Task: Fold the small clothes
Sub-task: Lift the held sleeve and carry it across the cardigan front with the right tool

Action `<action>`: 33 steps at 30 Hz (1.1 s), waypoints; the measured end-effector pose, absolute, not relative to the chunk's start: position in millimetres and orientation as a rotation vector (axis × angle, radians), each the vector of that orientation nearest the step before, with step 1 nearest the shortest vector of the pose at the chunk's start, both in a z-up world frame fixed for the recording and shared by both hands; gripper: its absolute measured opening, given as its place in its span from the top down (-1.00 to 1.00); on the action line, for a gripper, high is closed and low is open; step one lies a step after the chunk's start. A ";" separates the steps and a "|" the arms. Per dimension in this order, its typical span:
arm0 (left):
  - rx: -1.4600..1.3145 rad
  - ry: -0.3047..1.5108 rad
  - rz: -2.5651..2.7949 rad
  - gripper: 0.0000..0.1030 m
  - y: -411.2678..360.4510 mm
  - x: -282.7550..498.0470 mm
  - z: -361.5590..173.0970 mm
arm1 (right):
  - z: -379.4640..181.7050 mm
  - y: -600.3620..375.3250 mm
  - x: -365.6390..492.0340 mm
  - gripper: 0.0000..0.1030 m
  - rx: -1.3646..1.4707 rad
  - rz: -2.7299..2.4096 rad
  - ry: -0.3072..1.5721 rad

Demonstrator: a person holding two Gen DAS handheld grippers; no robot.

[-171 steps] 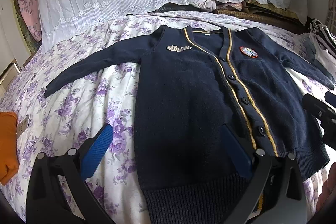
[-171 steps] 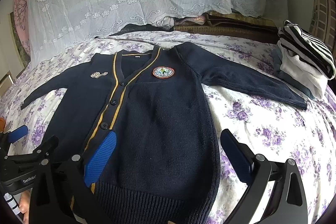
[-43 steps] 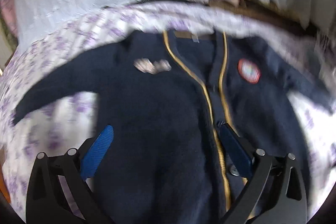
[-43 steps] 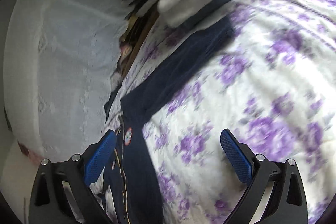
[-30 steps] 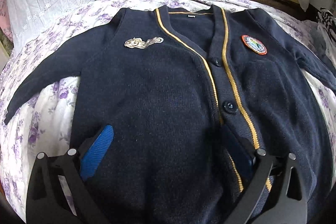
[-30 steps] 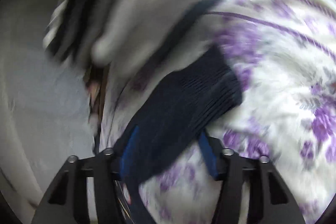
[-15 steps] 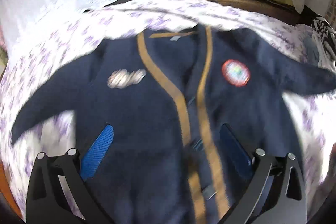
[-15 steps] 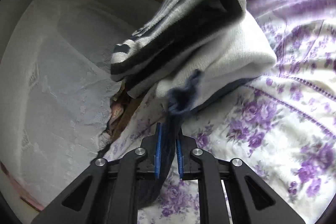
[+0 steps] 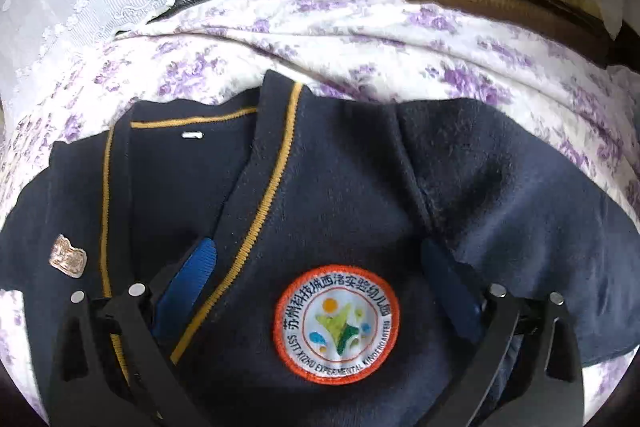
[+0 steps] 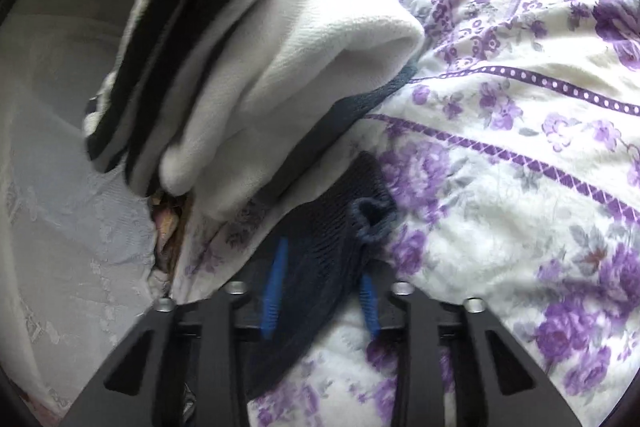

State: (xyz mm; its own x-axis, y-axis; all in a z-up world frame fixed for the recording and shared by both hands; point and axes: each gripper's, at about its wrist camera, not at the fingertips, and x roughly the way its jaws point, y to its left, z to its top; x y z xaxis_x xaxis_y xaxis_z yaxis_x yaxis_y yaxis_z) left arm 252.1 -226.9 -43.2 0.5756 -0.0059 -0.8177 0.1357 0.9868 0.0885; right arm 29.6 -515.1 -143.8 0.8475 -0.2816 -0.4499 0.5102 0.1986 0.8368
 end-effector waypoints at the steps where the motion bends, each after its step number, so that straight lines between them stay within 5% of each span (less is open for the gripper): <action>1: 0.136 0.957 -0.090 -0.92 -224.7 252.4 -42.4 | -146.3 -518.0 32.5 0.77 1.269 -0.565 0.220; 8: 0.144 0.961 -0.190 -0.92 -191.0 220.8 -13.7 | -127.0 -500.2 27.6 0.84 1.161 -0.561 0.177; 17: 0.329 0.838 0.048 -0.92 -31.4 174.7 -2.4 | -79.4 -470.7 36.0 0.84 0.902 -0.473 0.159; 20: 0.223 0.846 0.137 -0.92 41.1 178.4 -18.5 | -65.4 -460.8 38.5 0.84 0.855 -0.420 0.167; 23: -0.191 0.976 0.029 -0.92 108.8 196.6 -32.1 | -54.6 -448.4 44.3 0.82 0.840 -0.400 0.170; 33: -0.096 0.940 0.108 -0.92 97.1 212.1 -32.4 | 12.9 -385.2 114.2 0.80 0.816 -0.267 0.162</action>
State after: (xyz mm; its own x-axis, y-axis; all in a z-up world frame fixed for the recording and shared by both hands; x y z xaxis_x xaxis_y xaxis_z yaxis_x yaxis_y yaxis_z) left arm 212.1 97.1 -32.4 0.5849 0.0503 -0.8095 -0.1338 0.9904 -0.0352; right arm 114.2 -385.2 12.9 0.9544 -0.1720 -0.2439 0.2958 0.6544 0.6959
